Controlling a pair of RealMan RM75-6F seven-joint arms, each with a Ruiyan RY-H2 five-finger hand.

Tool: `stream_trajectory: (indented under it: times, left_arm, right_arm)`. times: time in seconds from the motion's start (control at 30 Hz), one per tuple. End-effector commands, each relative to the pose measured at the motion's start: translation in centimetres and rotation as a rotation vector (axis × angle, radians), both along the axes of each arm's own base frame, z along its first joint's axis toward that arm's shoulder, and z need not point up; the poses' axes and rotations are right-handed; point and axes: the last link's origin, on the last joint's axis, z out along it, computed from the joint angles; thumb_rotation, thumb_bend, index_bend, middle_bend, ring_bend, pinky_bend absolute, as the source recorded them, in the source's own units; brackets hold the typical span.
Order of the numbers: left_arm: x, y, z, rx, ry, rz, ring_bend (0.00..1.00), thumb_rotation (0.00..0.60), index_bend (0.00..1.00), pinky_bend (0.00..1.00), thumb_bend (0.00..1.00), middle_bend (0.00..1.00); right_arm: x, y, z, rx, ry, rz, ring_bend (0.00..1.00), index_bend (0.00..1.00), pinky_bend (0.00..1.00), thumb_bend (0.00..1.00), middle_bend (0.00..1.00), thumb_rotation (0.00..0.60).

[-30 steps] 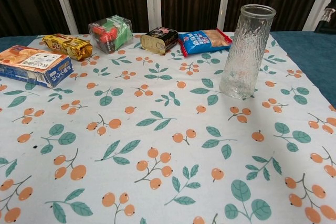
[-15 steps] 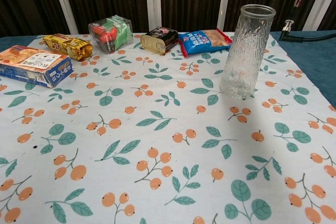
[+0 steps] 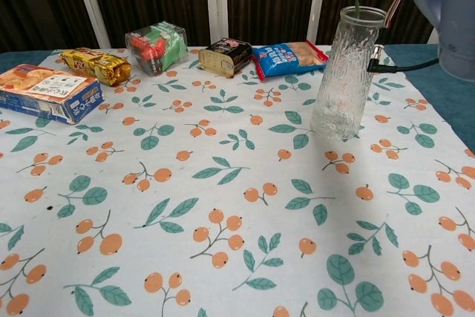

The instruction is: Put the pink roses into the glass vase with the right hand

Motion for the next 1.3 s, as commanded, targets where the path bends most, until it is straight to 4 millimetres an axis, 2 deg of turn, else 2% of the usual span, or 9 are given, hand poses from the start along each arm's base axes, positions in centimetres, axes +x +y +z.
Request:
stream_trajectory:
  times: [0.03, 0.27, 0.83, 1.3]
  left_arm:
    - [0.0, 0.0, 0.0, -0.001, -0.001, 0.001, 0.00, 0.600, 0.00, 0.00, 0.00, 0.00]
    - [0.0, 0.0, 0.0, -0.003, -0.004, 0.003, 0.00, 0.600, 0.00, 0.00, 0.00, 0.00]
    - [0.2, -0.1, -0.1, 0.008, -0.003, 0.005, 0.00, 0.600, 0.00, 0.00, 0.00, 0.00]
    - [0.4, -0.1, -0.2, 0.001, -0.008, 0.002, 0.00, 0.600, 0.00, 0.00, 0.00, 0.00]
  right_arm:
    - [-0.2, 0.0, -0.5, 0.009, -0.002, -0.004, 0.48, 0.47, 0.39, 0.32, 0.50, 0.600]
    - [-1.5, 0.2, -0.8, 0.014, 0.000, -0.034, 0.48, 0.47, 0.39, 0.32, 0.50, 0.600]
    - [-4.8, 3.2, 0.4, 0.006, 0.121, -0.109, 0.47, 0.45, 0.34, 0.32, 0.49, 0.600]
    - [-6.5, 5.6, -0.4, 0.077, 0.280, -0.160, 0.47, 0.44, 0.29, 0.32, 0.49, 0.600]
